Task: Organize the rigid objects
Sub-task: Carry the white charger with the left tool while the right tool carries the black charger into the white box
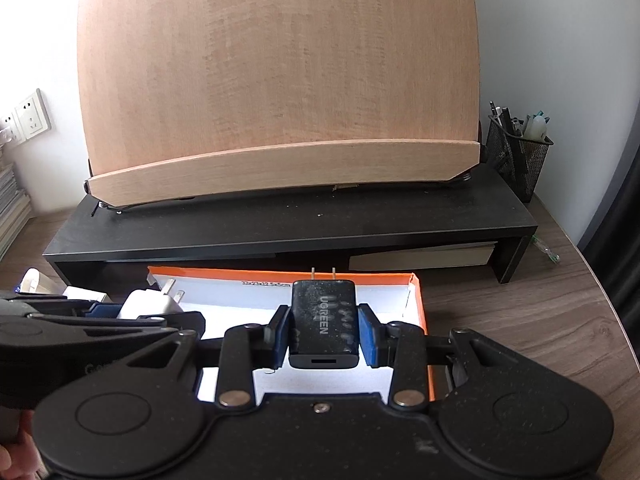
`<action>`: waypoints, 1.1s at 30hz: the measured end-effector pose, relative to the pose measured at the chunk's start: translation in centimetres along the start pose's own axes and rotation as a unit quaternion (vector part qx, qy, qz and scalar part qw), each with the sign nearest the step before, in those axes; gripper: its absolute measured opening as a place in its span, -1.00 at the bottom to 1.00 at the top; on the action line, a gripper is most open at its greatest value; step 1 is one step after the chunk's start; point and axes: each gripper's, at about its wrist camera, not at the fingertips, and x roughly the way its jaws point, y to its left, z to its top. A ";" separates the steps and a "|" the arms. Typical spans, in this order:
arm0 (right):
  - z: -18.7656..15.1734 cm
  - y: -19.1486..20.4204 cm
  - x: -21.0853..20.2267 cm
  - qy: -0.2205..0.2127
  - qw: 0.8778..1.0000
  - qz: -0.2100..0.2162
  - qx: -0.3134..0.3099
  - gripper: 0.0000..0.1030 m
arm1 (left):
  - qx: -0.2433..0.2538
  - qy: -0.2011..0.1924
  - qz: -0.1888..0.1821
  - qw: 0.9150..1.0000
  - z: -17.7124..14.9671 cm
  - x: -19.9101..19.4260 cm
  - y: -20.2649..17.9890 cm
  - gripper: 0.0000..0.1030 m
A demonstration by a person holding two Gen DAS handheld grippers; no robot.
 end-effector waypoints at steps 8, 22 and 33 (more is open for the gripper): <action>-0.2 -0.3 0.0 0.003 1.000 -0.003 0.003 -0.16 | 0.002 0.001 0.000 1.000 0.0 0.3 -0.3 -0.18; -0.5 -0.6 -0.2 0.005 1.000 0.000 0.006 -0.16 | 0.003 0.001 0.004 1.000 -0.2 0.4 -0.7 -0.18; -0.5 -0.8 -0.2 0.007 1.000 0.003 0.005 -0.16 | 0.003 0.003 0.003 1.000 -0.4 0.5 -0.9 -0.18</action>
